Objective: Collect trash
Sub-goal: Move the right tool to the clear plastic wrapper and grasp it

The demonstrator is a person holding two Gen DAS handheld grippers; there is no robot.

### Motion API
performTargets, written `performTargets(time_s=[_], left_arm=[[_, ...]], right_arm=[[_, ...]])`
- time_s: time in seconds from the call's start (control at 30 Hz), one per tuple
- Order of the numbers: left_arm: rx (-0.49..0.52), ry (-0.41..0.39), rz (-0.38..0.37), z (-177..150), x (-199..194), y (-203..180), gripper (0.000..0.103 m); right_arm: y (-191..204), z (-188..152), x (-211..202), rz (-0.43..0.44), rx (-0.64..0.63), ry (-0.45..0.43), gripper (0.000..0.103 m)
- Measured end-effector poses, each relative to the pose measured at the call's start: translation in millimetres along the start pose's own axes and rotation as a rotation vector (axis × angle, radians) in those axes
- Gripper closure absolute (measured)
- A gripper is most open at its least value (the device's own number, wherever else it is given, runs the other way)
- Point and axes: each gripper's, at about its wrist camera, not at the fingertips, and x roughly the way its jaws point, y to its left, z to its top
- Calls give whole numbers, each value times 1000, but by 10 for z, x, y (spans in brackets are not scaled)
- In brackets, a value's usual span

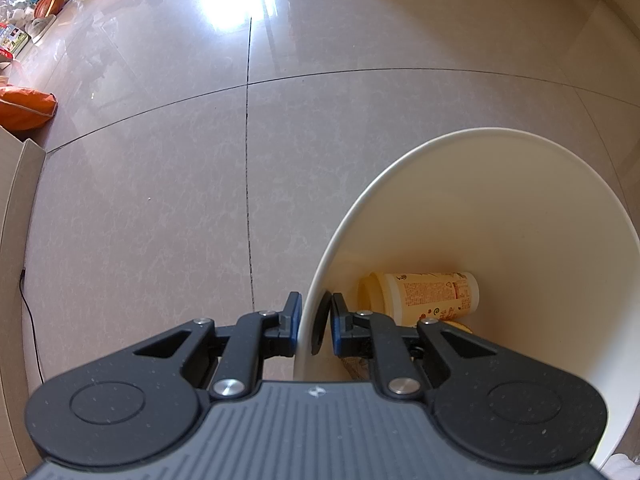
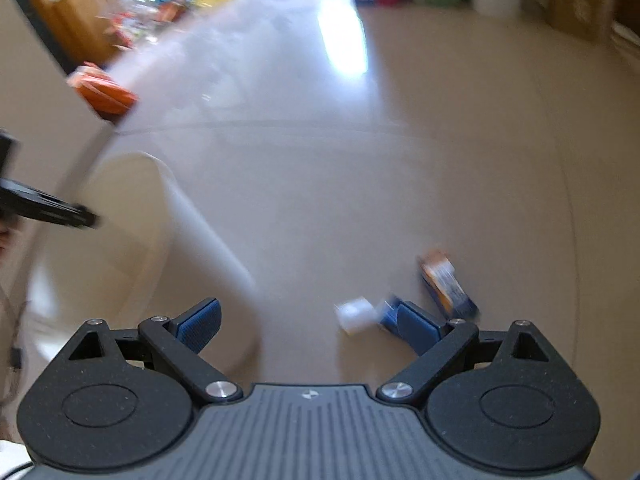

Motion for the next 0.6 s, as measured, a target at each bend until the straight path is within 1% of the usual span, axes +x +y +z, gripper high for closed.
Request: performTargets(time_s=[0.13,0.2,0.33,0.43,0.6], left_arm=[[2,1,4,-6,5,-1,90],[2,1,5,-4,8,-4,90],[0,0,6,-7,8,-5,90],[-2,1,6,-4,6,-3,90],[-4,1,6,-2,0,0,90]], right_arm=[[-348,-258,327,-60,99,69,9],[-493,-396,474,-93,123,88,11],[-760,-617,715,-137,175,112,13],[-954,-741,883,-154,236,128,15],[-1221,-918,1169,-159,338,164,18]])
